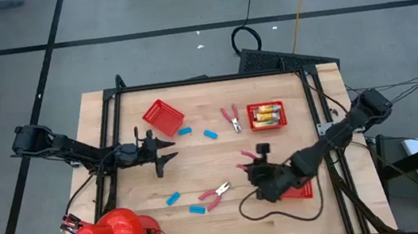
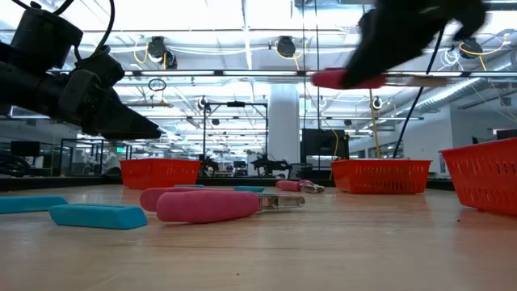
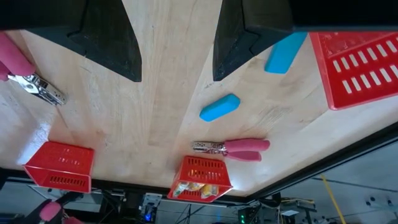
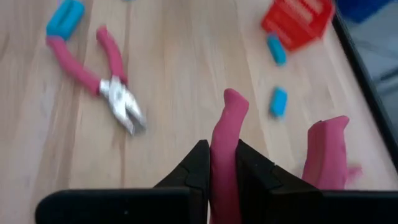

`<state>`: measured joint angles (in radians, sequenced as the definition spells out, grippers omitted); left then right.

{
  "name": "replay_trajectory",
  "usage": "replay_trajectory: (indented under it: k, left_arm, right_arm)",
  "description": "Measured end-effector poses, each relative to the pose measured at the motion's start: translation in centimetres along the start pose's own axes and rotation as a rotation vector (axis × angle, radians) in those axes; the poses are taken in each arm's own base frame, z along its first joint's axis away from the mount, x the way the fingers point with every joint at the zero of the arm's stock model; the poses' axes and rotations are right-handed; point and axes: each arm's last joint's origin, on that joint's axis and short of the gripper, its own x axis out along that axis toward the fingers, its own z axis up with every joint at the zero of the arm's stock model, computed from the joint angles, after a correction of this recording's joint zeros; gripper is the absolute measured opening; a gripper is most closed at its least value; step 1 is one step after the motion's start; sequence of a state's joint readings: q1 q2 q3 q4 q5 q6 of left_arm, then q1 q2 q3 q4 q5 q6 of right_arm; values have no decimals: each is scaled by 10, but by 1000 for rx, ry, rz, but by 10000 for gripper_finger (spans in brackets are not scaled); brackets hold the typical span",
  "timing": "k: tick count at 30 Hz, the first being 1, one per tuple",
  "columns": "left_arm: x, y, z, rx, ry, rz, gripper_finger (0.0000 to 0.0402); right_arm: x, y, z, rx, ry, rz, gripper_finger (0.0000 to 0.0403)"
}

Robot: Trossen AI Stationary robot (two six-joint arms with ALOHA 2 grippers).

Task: Pick & Place School Supplies
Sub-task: Put the center pink hole puncher into the bottom red bin

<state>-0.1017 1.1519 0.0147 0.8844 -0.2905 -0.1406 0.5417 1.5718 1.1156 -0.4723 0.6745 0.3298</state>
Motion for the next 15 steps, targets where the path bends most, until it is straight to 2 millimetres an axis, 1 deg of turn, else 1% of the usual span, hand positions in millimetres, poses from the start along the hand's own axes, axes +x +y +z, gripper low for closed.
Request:
replay_trajectory:
  k: [4,11,15]
  left_arm:
    - [0,0,0,0,1,0,200]
    - [0,0,-1,3,9,1,200]
    - [0,0,-2,5,16,2,200]
  right_arm:
    - [-15,12,-21,62,82,-3,35]
    - [-31,32,-61,191,176,10,35]
    - [-41,40,-76,245,209,23,35]
